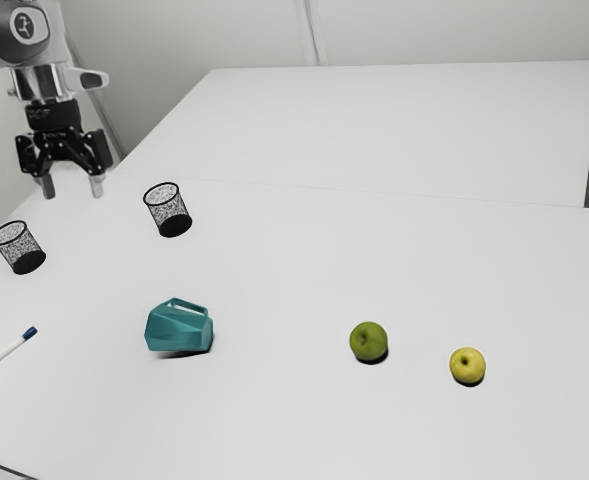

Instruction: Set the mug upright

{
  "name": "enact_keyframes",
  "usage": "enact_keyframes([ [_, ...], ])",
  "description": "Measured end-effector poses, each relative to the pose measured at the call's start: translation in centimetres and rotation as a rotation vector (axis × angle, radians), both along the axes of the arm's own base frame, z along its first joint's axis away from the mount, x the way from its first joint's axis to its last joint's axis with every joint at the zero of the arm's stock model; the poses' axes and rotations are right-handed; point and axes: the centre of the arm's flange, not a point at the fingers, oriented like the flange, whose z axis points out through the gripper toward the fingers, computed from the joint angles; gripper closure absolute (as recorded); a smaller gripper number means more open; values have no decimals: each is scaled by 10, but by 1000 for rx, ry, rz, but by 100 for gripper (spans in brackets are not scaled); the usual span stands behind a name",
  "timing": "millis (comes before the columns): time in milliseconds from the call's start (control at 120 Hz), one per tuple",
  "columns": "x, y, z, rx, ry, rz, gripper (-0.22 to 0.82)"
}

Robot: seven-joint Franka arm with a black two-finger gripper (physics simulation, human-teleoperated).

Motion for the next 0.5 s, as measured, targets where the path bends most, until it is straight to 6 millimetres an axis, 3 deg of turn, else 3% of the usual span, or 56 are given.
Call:
enact_keyframes([
  [100, 14, -14, 8, 10, -107, -31, 2],
  [142, 20, -25, 2, 7, -130, -53, 2],
  [175, 24, -36, -17, -26, -131, -64, 2],
  [250, 25, -57, -81, -182, -112, -55, 2],
  [325, 18, -61, -135, -355, -114, 8, 2],
  [408, 7, -38, -184, -513, -146, 134, 2],
  [500, -13, 32, -210, -592, -242, 315, 2],
])
